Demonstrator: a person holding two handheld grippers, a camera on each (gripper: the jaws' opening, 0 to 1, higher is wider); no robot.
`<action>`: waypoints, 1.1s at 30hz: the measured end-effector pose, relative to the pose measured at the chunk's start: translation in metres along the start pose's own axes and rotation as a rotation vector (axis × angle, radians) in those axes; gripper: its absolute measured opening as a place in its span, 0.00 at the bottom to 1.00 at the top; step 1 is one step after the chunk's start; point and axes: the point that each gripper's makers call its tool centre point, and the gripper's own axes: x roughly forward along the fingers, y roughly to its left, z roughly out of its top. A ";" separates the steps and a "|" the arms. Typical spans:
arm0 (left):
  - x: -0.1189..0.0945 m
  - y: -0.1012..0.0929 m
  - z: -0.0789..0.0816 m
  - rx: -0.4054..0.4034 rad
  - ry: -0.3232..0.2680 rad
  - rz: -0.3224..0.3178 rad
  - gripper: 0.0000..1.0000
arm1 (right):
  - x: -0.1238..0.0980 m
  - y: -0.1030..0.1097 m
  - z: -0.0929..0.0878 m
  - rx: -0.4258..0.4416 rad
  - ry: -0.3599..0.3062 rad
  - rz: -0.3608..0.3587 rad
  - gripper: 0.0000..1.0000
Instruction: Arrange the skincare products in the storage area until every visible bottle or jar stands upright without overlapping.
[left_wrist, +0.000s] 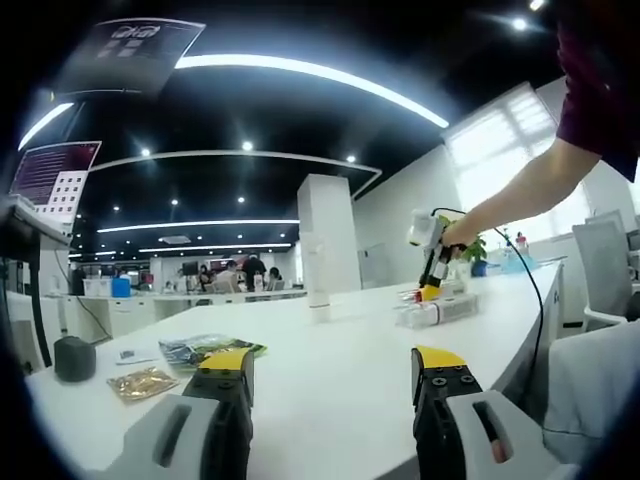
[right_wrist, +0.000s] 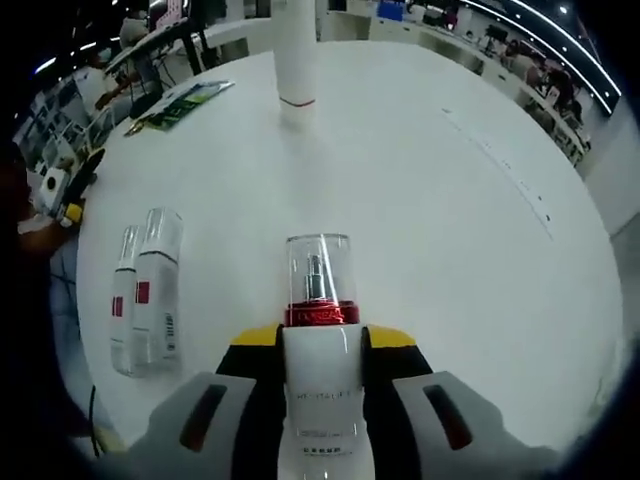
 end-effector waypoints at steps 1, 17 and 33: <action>0.000 0.000 0.000 -0.001 0.000 -0.001 0.66 | -0.001 0.000 -0.001 0.004 -0.002 -0.003 0.27; 0.000 0.000 0.000 0.002 0.002 -0.004 0.66 | -0.003 -0.004 0.000 -0.017 -0.036 -0.111 0.26; 0.000 0.000 0.000 0.002 0.003 -0.003 0.65 | -0.007 0.003 0.003 -0.071 -0.066 -0.228 0.26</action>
